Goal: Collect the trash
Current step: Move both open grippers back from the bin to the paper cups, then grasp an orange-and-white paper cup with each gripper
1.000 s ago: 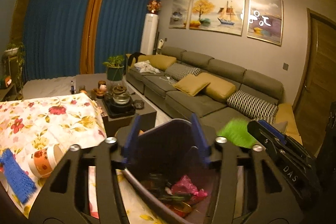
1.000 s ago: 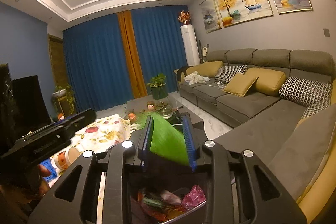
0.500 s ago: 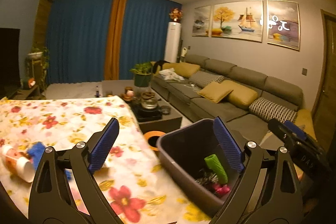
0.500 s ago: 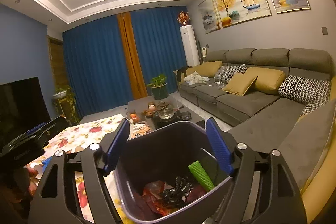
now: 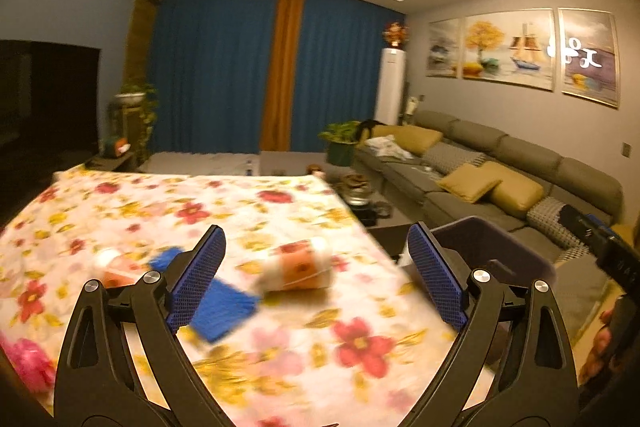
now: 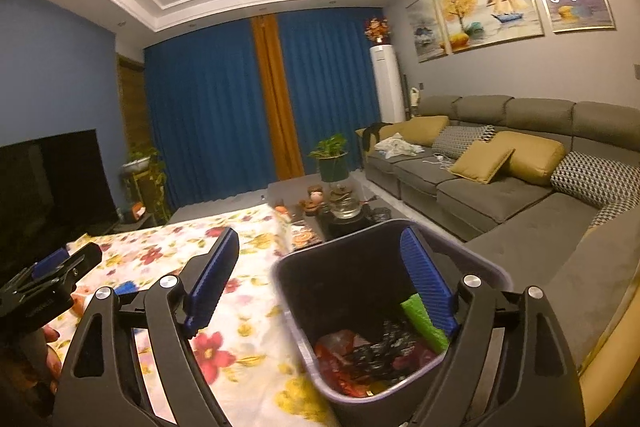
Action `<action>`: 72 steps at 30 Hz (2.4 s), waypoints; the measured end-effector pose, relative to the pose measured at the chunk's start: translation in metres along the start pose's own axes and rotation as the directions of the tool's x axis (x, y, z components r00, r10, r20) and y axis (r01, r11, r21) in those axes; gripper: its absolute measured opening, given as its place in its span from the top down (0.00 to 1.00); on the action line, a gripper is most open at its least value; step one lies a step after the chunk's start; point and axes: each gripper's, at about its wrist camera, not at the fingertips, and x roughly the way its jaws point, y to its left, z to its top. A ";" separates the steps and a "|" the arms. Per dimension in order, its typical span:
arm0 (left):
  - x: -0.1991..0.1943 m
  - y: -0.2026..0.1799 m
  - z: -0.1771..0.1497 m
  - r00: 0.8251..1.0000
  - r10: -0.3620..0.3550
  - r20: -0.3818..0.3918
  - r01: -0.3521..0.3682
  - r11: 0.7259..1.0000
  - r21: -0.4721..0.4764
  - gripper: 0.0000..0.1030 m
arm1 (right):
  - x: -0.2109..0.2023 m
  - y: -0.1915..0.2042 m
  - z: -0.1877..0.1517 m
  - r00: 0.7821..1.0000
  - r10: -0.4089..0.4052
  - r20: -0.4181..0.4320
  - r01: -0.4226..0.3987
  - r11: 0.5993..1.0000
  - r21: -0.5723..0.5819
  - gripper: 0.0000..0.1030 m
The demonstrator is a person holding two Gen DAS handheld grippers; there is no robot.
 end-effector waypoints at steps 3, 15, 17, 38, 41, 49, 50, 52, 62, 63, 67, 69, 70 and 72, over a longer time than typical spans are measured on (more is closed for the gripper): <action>-0.007 0.030 -0.004 0.998 0.056 -0.008 -0.056 0.998 -0.014 0.12 | 0.004 0.023 -0.002 0.999 0.034 -0.012 -0.034 0.999 -0.030 0.19; -0.025 0.131 -0.016 0.983 0.181 -0.031 -0.184 0.978 -0.102 0.12 | 0.041 0.106 -0.023 0.985 0.149 -0.091 -0.158 0.983 -0.099 0.14; -0.024 0.142 -0.016 0.981 0.191 -0.034 -0.194 0.974 -0.115 0.12 | 0.051 0.116 -0.026 0.984 0.148 -0.099 -0.159 0.981 -0.112 0.14; 0.011 0.179 -0.008 0.982 0.181 -0.052 -0.187 0.968 -0.165 0.12 | 0.192 0.144 -0.067 0.931 0.153 -0.331 -0.197 0.975 -0.106 0.40; 0.011 0.183 -0.010 0.983 0.179 -0.049 -0.185 0.968 -0.171 0.12 | 0.201 0.142 -0.068 0.920 0.175 -0.352 -0.217 0.973 -0.084 0.42; 0.012 0.187 -0.015 0.983 0.171 -0.060 -0.179 0.967 -0.179 0.12 | 0.210 0.144 -0.070 0.874 0.257 -0.413 -0.303 0.952 -0.047 0.63; 0.012 0.186 -0.015 0.983 0.171 -0.061 -0.179 0.968 -0.177 0.12 | 0.208 0.145 -0.069 0.871 0.269 -0.412 -0.316 0.947 -0.050 0.65; 0.012 0.186 -0.015 0.983 0.172 -0.061 -0.181 0.967 -0.178 0.12 | 0.206 0.146 -0.069 0.864 0.289 -0.413 -0.339 0.939 -0.052 0.71; 0.020 0.194 -0.022 0.985 0.142 -0.098 -0.158 0.971 -0.180 0.12 | 0.192 0.153 -0.069 0.820 0.390 -0.420 -0.437 0.899 -0.018 0.89; 0.022 0.195 -0.022 0.985 0.135 -0.104 -0.152 0.972 -0.179 0.14 | 0.189 0.155 -0.068 0.819 0.395 -0.416 -0.444 0.896 -0.022 0.92; 0.033 0.201 -0.025 0.984 0.098 -0.152 -0.123 0.978 -0.167 0.21 | 0.175 0.160 -0.065 0.820 0.413 -0.395 -0.464 0.885 -0.038 0.96; 0.041 0.203 -0.028 0.980 0.074 -0.184 -0.108 0.978 -0.178 0.30 | 0.170 0.163 -0.064 0.822 0.418 -0.387 -0.470 0.881 -0.047 0.96; 0.045 0.205 -0.030 0.976 0.061 -0.207 -0.100 0.978 -0.182 0.33 | 0.170 0.163 -0.064 0.822 0.419 -0.386 -0.472 0.880 -0.050 0.96; 0.053 0.207 -0.036 0.967 0.040 -0.252 -0.089 0.979 -0.186 0.48 | 0.166 0.164 -0.064 0.825 0.418 -0.381 -0.473 0.879 -0.060 0.96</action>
